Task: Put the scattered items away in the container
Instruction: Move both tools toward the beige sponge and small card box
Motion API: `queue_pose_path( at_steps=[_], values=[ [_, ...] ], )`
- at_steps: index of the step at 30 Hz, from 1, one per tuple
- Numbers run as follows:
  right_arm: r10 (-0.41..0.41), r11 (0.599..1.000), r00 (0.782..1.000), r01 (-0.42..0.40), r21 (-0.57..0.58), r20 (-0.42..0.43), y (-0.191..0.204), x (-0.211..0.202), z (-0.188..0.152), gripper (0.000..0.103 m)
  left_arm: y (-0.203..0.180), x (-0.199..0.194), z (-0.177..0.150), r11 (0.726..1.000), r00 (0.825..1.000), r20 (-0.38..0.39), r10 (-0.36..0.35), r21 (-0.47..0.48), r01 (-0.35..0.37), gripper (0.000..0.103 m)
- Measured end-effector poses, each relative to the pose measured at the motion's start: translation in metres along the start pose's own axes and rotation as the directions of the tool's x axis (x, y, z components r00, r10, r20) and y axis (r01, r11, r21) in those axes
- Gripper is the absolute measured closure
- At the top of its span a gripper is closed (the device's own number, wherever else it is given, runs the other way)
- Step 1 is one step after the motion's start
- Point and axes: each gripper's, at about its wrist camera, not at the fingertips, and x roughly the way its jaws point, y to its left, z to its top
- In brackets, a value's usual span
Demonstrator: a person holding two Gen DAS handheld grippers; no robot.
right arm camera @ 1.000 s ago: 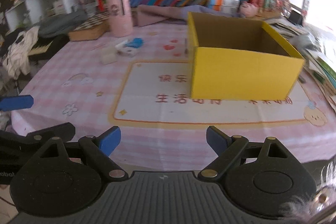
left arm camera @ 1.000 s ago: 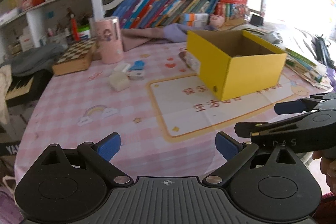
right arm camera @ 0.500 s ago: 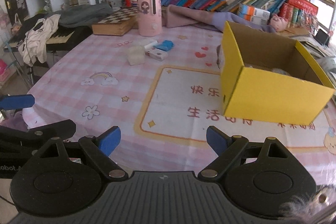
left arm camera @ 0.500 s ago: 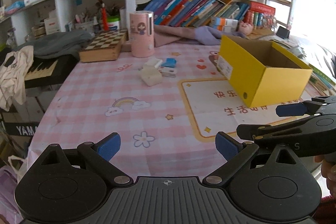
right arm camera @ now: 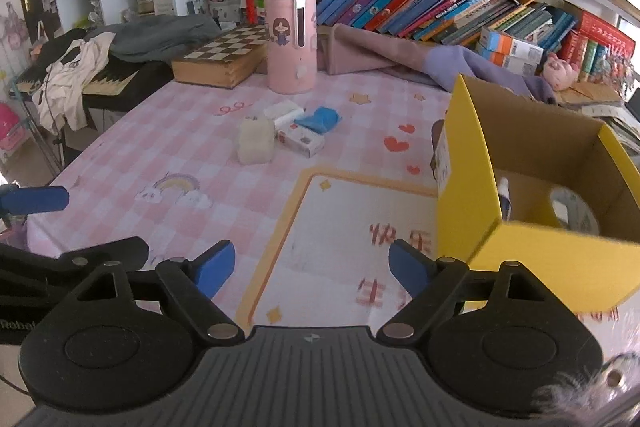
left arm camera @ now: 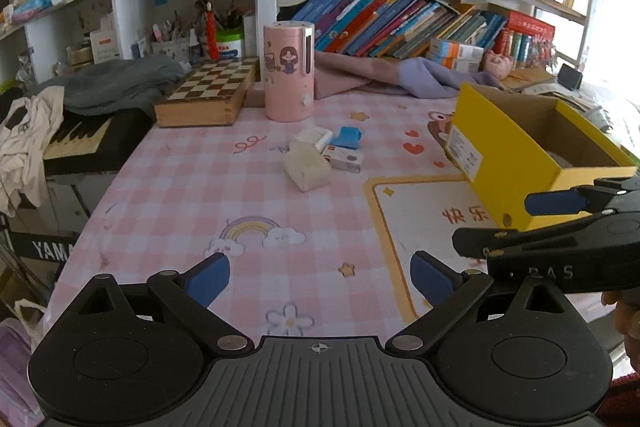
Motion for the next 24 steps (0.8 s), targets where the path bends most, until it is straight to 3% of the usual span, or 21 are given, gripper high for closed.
queue_pose_path(
  at_steps=[11,24],
  values=[
    [0.026,1.000,1.000,-0.026,-0.003,0.008,-0.021,0.046,0.042,0.018,0.006,0.043,0.026,0.999,0.999,-0.027,0.036,-0.017,-0.037,0.005],
    [0.089,0.996,0.995,-0.090,-0.004,-0.039,-0.021,0.105,0.081,0.018,0.012,0.087,0.045,0.998,0.998,-0.036,0.059,0.033,-0.058,0.005]
  ],
)
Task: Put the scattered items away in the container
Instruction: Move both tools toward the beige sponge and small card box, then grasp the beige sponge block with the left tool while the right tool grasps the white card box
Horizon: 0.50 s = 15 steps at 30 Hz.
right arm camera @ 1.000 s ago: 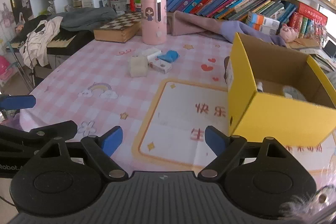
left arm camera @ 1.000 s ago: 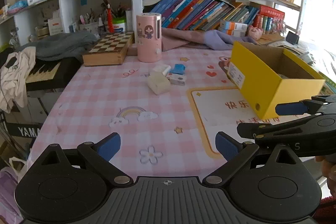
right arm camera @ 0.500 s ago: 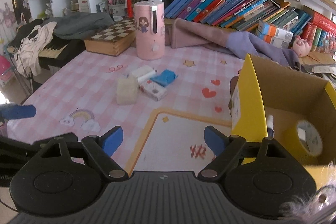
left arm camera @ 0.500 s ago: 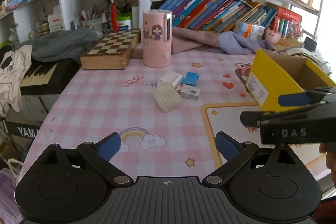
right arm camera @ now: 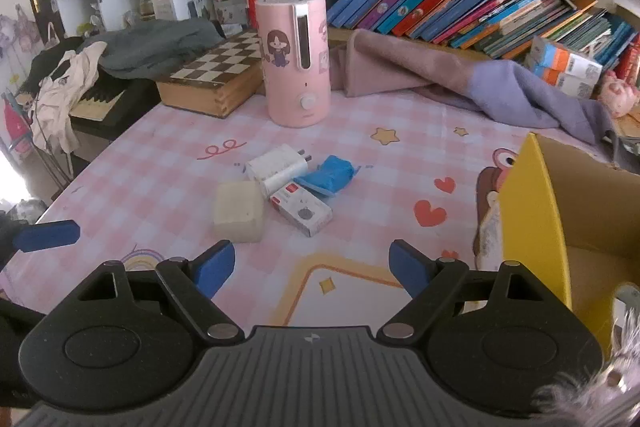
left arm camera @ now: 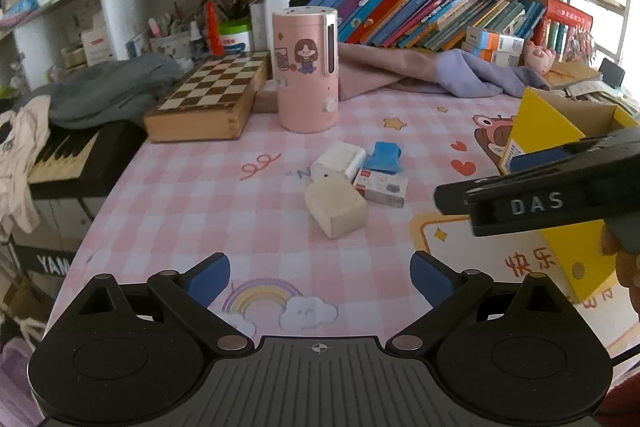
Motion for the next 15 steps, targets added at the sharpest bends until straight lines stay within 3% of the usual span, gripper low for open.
queue_pose_path(
  at_steps=[2,6,15],
  values=[
    [0.000,1.000,1.000,0.000,0.006,-0.010,-0.001,0.009,0.004,0.020,-0.001,0.011,0.004,1.000,1.000,-0.008,0.005,0.018,-0.005,0.006],
    [0.017,0.999,0.999,-0.016,0.041,-0.042,-0.005,0.024,0.012,0.039,-0.003,0.032,0.012,1.000,1.000,-0.016,-0.003,0.020,0.003,0.011],
    [0.001,0.999,0.999,0.001,0.042,-0.053,-0.013,0.043,0.028,0.040,-0.010,0.083,0.029,0.999,0.999,-0.048,-0.012,0.031,0.014,0.020]
  ],
)
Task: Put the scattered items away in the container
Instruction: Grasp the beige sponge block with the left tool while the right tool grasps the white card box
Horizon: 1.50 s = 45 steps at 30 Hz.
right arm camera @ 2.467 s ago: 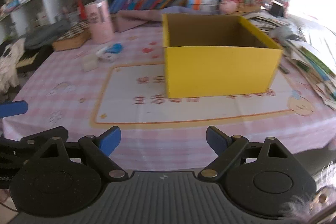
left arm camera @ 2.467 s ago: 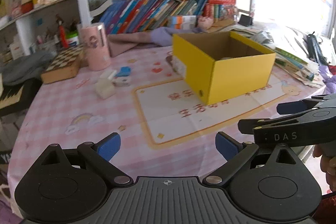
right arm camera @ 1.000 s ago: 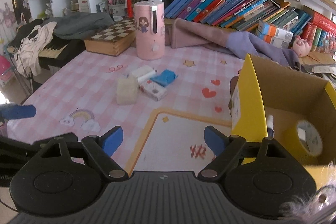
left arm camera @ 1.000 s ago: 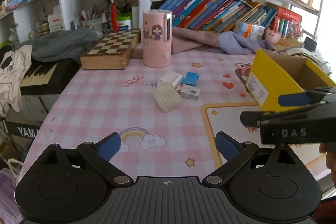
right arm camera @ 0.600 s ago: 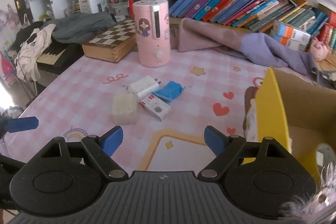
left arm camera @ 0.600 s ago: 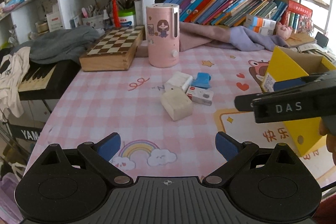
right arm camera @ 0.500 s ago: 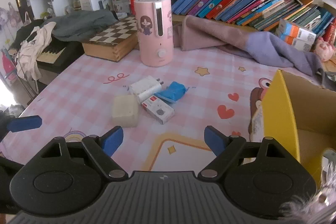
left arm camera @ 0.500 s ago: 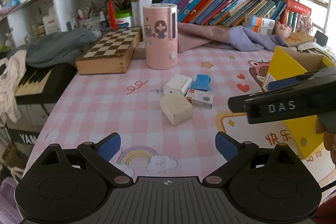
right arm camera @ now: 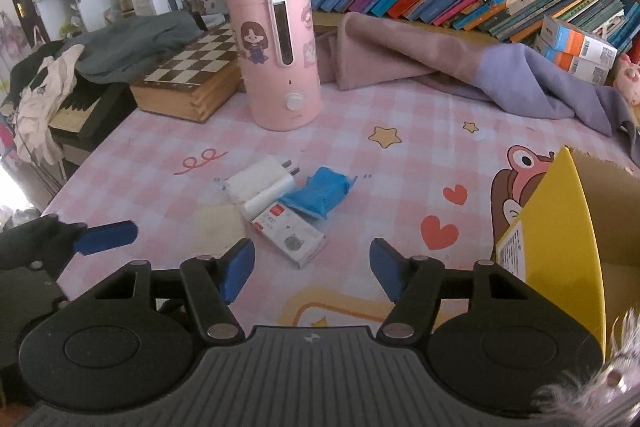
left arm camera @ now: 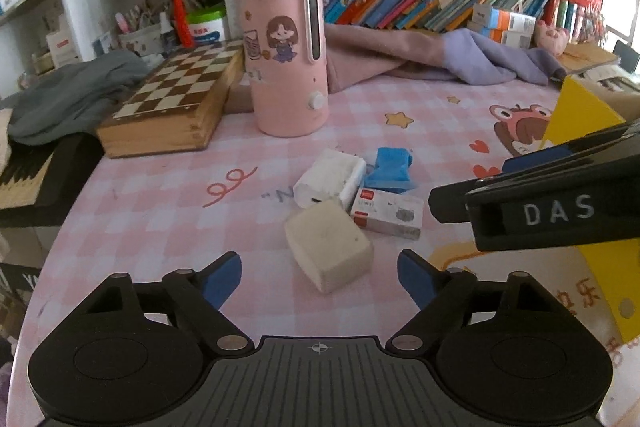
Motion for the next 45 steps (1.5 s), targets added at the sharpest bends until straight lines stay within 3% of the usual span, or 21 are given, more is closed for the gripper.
queue_pose_path(
  at_steps=[5,9,13,25,29,30,34,45],
  values=[
    [0.011,1.000,0.999,-0.012,-0.008,-0.033,-0.002,0.015,0.007,0.040,0.002,0.022,0.006,1.000,1.000,-0.026,-0.012,-0.020,0.011,0.028],
    [0.031,0.999,0.997,-0.032,-0.015,-0.070,-0.001,0.031,0.014,0.040,0.006,0.031,0.007,0.998,0.997,-0.041,-0.058,-0.027,0.057,0.052],
    [0.051,0.998,0.993,-0.053,-0.017,-0.111,0.002,0.050,0.018,0.040,0.010,0.025,0.004,0.997,0.997,-0.038,-0.070,-0.020,0.069,0.060],
    [0.006,0.989,0.988,-0.029,-0.144,-0.157,0.022,0.089,0.020,0.039,0.051,-0.015,-0.018,0.986,0.998,-0.060,-0.006,-0.165,-0.004,0.064],
    [0.024,0.980,0.989,-0.051,-0.192,-0.143,0.027,0.084,0.016,0.064,0.054,-0.028,-0.022,0.984,0.999,-0.046,-0.004,-0.177,-0.005,0.064],
    [0.028,0.977,0.989,-0.058,-0.207,-0.144,0.029,0.082,0.014,0.066,0.054,-0.031,-0.022,0.984,0.999,-0.042,-0.005,-0.180,-0.003,0.064],
    [0.030,0.968,0.990,-0.063,-0.241,-0.140,0.036,0.074,0.006,0.069,0.053,-0.040,-0.020,0.983,1.000,-0.022,-0.010,-0.186,0.005,0.064],
    [0.082,0.975,0.988,-0.107,-0.194,-0.135,0.041,0.048,-0.008,0.072,0.050,-0.060,-0.016,0.984,0.999,0.024,-0.023,-0.177,0.027,0.064]
  ],
)
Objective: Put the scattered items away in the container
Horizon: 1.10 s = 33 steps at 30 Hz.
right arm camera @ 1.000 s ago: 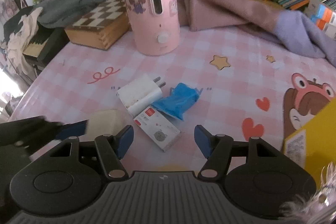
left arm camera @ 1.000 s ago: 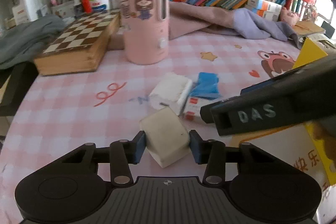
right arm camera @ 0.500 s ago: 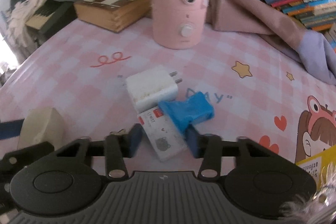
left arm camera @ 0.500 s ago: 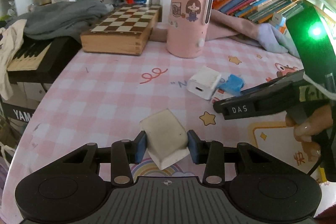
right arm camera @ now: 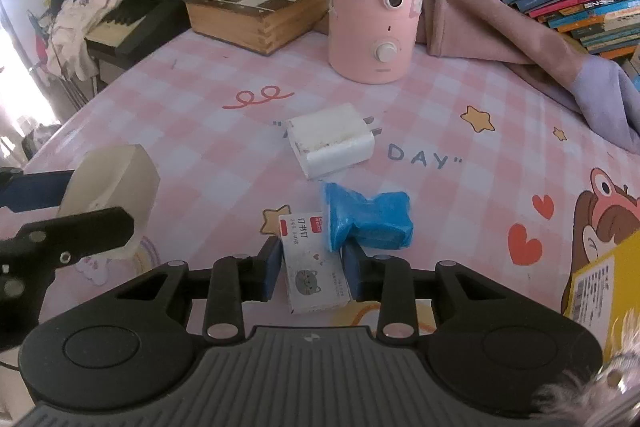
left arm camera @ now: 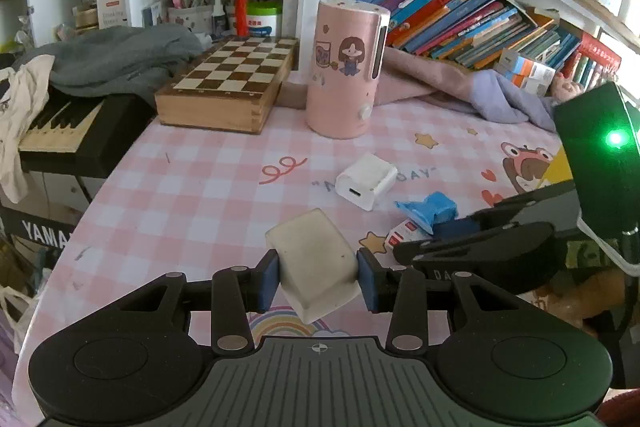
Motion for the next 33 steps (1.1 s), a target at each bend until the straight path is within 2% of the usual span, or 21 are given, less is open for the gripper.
queue_pose_path(
  at_steps=[10,16,18,26,28,29,33],
  values=[
    [-0.021,0.998,0.999,0.018,0.055,0.046,-0.005,-0.027,-0.021,0.073,-0.003,-0.020,-0.005,1.000,0.999,0.031,-0.010,0.001,0.010,0.064],
    [-0.012,0.998,1.000,0.011,0.060,0.003,-0.002,-0.024,-0.033,0.072,-0.006,-0.023,-0.010,1.000,0.999,0.026,-0.022,0.000,0.022,0.064],
    [-0.016,0.998,1.000,0.016,0.062,-0.005,-0.001,-0.023,-0.035,0.069,-0.006,-0.025,-0.012,1.000,0.999,0.025,-0.024,-0.002,0.024,0.064],
    [-0.036,0.999,0.999,0.036,0.019,-0.036,0.006,-0.016,-0.040,0.066,-0.003,-0.026,-0.014,1.000,1.000,0.021,-0.021,-0.008,0.022,0.064],
    [-0.041,0.999,0.999,0.041,0.005,-0.033,0.008,-0.015,-0.041,0.070,-0.003,-0.026,-0.014,1.000,1.000,0.019,-0.022,-0.007,0.023,0.064],
    [-0.043,0.999,0.999,0.043,0.003,-0.029,0.008,-0.015,-0.041,0.075,-0.003,-0.025,-0.014,1.000,1.000,0.017,-0.025,-0.007,0.025,0.064],
    [-0.053,0.998,0.999,0.053,0.019,0.006,0.007,-0.022,-0.040,0.075,-0.005,-0.026,-0.014,0.999,0.999,0.016,-0.035,0.006,0.035,0.064]
  ],
)
